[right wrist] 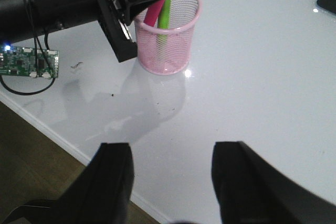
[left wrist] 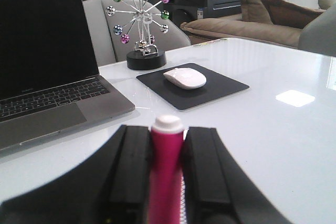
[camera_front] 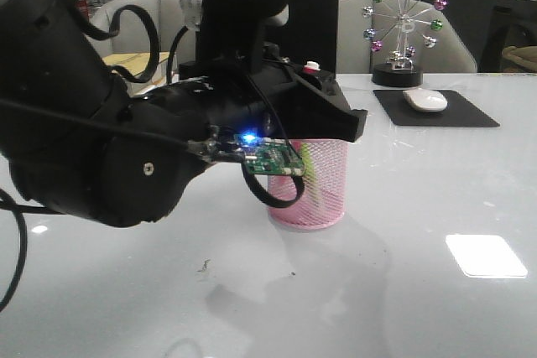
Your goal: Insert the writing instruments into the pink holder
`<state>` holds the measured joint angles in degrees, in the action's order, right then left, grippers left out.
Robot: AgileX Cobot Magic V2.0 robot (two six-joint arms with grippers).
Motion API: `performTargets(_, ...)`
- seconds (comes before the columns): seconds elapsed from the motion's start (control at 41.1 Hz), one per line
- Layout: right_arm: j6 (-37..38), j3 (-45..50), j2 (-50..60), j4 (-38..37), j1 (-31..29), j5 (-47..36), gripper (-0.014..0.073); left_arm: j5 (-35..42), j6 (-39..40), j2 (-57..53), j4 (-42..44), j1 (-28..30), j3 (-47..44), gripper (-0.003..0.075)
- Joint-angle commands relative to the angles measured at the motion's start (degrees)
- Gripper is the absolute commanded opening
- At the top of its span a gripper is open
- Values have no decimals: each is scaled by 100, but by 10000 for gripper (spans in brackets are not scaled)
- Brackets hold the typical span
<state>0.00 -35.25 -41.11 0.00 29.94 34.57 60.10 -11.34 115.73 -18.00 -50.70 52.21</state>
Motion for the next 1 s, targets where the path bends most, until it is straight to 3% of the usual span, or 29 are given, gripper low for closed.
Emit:
performTargets(0.0, 0, -172, 33, 0, -42, -381, 454, 442, -9, -271, -12, -34, 154, 317)
performTargets(0.097, 0, -172, 33, 0, -42, -381, 454, 442, -9, -271, -12, -34, 154, 372)
performTargets(0.292, 0, -172, 33, 0, -42, -381, 454, 602, -9, -320, 20, -34, 168, 372)
performTargets(0.437, 0, -172, 33, 0, -42, -381, 454, -186, -9, -741, 78, -34, 310, 372)
performTargets(0.535, 0, -172, 33, 0, -42, -381, 454, -1471, -32, -1227, 171, -9, 464, 372)
performTargets(0.68, 0, -172, 33, 0, -42, -381, 454, -4464, -42, -2230, 858, 156, 905, 372)
performTargets(0.972, 0, -172, 33, 0, -42, -381, 454, -8357, -42, -4037, 904, 497, 1148, 372)
